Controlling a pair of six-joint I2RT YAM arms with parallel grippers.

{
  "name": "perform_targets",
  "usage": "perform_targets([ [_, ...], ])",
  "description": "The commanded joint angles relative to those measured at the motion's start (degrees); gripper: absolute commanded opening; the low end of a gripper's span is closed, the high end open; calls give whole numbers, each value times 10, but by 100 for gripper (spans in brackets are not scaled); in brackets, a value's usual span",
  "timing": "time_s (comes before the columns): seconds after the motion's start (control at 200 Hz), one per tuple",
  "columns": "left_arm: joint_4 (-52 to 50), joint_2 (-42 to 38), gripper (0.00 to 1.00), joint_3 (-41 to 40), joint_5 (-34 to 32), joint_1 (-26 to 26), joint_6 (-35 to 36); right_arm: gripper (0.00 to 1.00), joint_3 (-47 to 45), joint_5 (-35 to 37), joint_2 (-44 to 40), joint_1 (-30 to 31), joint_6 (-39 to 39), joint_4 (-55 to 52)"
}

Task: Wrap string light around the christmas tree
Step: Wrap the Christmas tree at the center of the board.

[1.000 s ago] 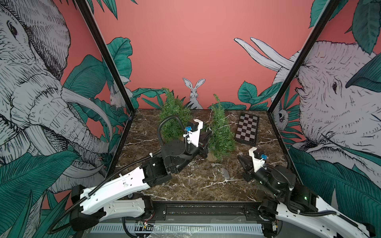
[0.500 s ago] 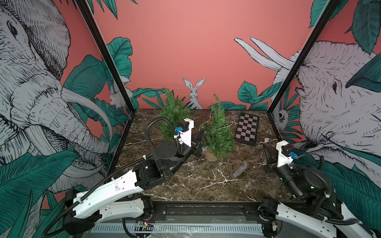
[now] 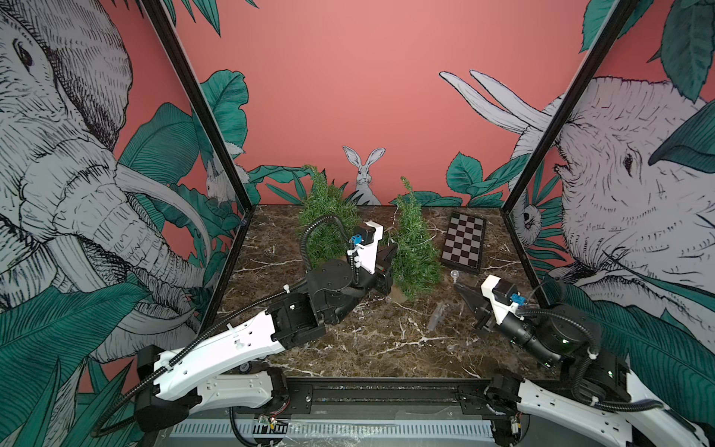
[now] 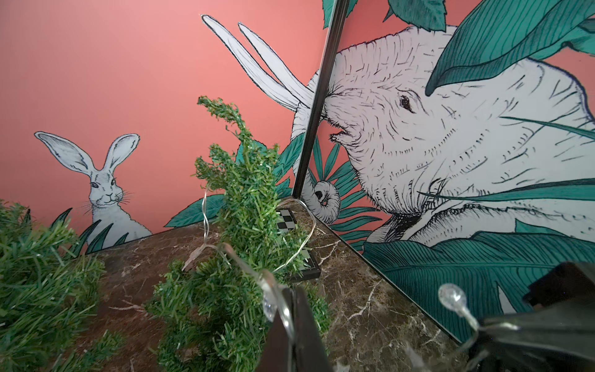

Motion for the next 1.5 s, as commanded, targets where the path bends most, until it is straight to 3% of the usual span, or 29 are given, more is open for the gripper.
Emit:
perform_targets([
  [0.0,4,1,0,30,9,-2,-8,0,-4,-67,-2,3,7,14],
  [0.325,33,9,0,55,40,-2,-15,0,-42,-112,56,2,38,21],
  [0.66,31,49,0,77,0,-2,-15,0,-33,-252,93,3,48,115],
  [0.9,9,53,0,55,-60,-2,6,0,-13,-230,73,2,29,183],
  [1.04,6,48,0,34,-96,-1,19,0,3,-263,64,3,26,217],
  [1.19,-4,49,0,39,-114,0,30,0,14,-298,64,2,39,241],
  [1.495,-7,51,0,50,-113,-1,46,0,-2,-280,55,2,67,250],
])
